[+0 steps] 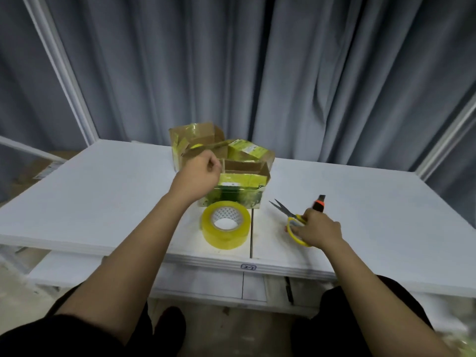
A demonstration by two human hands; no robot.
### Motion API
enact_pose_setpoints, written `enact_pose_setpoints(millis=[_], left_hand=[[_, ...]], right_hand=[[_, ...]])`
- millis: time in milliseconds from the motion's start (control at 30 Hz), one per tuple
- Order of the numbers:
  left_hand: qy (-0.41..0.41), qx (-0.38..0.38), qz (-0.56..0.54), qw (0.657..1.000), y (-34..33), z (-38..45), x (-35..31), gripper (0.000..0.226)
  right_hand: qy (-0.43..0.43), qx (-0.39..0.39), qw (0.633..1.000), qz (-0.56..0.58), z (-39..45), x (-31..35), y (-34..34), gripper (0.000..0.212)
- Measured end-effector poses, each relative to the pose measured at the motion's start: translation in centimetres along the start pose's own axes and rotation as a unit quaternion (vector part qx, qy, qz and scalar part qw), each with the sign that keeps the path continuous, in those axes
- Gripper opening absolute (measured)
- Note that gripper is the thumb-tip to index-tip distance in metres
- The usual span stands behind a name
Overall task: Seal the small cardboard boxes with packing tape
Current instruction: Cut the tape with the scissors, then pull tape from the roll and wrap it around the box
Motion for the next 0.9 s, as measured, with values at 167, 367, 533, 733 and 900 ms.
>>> enact_pose_setpoints(millis=[167, 367, 533, 733, 900], left_hand=[[0.034, 0.067, -0.090, 0.993, -4.5, -0.3, -2.9, 0.012], [0.067, 0.101, -0.148, 0.982, -7.9, -1.1, -4.2, 0.013], [0.120, 0.109, -0.214, 0.963, -10.0, -0.8, -3.7, 0.011], [0.164, 0.106, -0.258, 0.946, -11.3, 0.5, -2.0, 0.007], [0.202, 0.108, -0.310, 0.923, -12.2, 1.6, 0.6, 0.005]], right_hand=[[-0.015, 0.078, 0.984, 0.159, 1.0, -0.7, -2.3, 0.039], [0.106, -0.088, 0.962, 0.237, 0.8, 1.4, 1.4, 0.019], [0.330, -0.188, 0.870, 0.316, -2.5, 6.7, 4.1, 0.044], [0.355, -0.309, 0.860, 0.196, -0.9, 8.9, 3.6, 0.023], [0.357, -0.338, 0.853, 0.175, 1.5, 8.9, 2.2, 0.007]])
Point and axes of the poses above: each hand's wrist, its own z-axis towards the middle knuckle, its own y-axis out of the back of the hand, x = y × z, the point moved 7 cm from there along z, towards the middle knuckle, and after that the axes turned 1 degree about z, right-handed, at the moved point
